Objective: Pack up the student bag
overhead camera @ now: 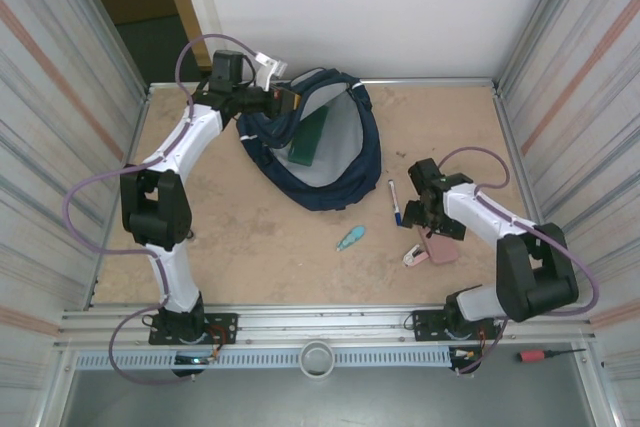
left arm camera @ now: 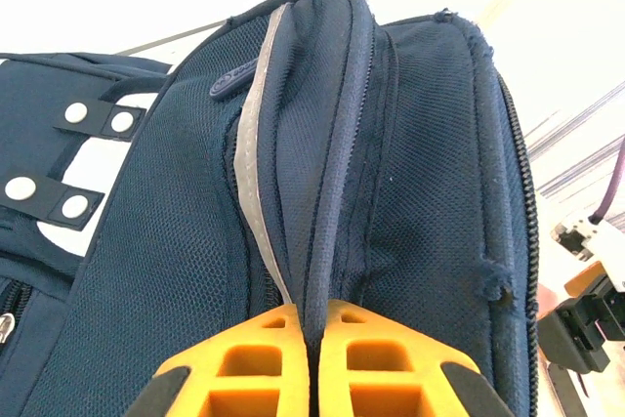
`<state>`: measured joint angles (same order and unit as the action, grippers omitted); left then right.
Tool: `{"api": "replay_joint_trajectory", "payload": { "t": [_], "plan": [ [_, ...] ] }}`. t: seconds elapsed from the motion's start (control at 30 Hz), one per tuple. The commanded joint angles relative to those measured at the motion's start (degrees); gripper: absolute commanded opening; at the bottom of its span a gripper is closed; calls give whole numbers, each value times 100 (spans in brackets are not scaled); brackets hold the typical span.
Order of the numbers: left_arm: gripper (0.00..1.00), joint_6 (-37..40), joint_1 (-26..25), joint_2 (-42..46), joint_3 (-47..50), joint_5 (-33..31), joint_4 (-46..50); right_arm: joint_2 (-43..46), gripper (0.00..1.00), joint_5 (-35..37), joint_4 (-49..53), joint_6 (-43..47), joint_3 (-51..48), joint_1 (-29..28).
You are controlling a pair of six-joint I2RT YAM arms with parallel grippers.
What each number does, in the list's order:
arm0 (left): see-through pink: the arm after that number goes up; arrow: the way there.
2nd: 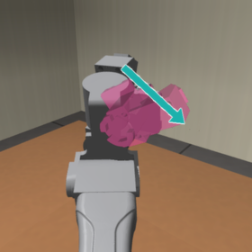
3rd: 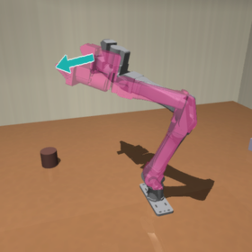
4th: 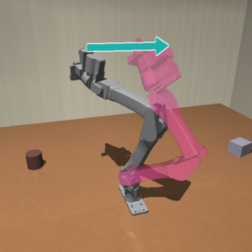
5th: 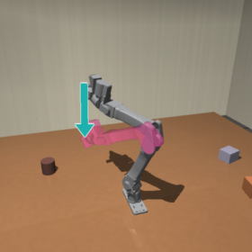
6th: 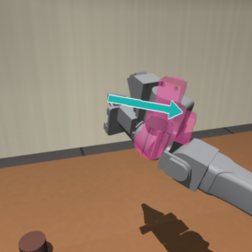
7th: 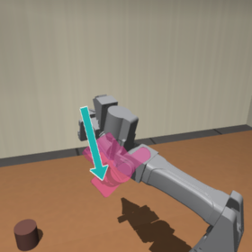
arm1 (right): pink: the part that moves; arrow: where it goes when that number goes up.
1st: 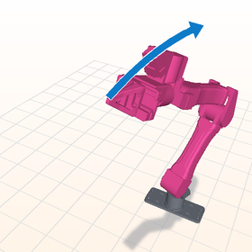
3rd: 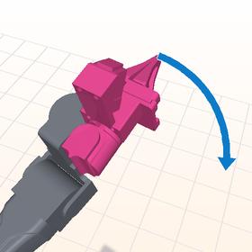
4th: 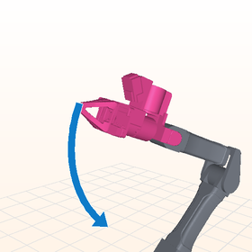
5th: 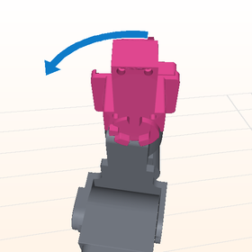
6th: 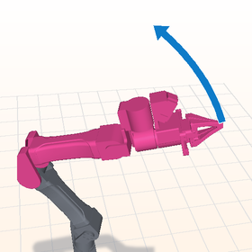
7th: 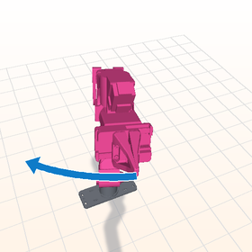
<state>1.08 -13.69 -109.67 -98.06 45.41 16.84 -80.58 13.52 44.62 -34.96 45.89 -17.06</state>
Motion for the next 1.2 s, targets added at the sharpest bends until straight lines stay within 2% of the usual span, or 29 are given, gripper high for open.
{"api": "replay_joint_trajectory", "payload": {
  "t": [0.0, 0.23, 0.3, 0.43, 0.67, 0.83, 0.93, 1.17],
  "plan": [
    [0, -47, 99, 209, -3, 222, -541, -204, 99, -129, -34, 252, 182, 329],
    [0, -72, 112, 226, 37, 252, -621, -252, 100, -1015, -380, 556, 86, 1375],
    [0, -81, 113, 213, 36, 262, -626, -241, 98, -1240, -448, 611, -10, 1620],
    [0, -108, 121, 192, 37, 289, -662, -241, 87, -1600, -592, 678, -218, 1935],
    [0, -169, 124, 165, 50, 357, -715, -637, 74, -1906, -758, 793, -256, 2192],
    [0, -222, 121, 163, 56, 400, -727, -522, 63, -2066, -786, 803, -227, 2399],
    [0, -214, 121, 182, 84, 409, -721, -164, 59, -1831, -784, 746, -204, 2426],
    [0, -214, 115, 200, 80, 405, -716, 446, 58, -1883, -430, 779, 362, 2390]
  ]
}}
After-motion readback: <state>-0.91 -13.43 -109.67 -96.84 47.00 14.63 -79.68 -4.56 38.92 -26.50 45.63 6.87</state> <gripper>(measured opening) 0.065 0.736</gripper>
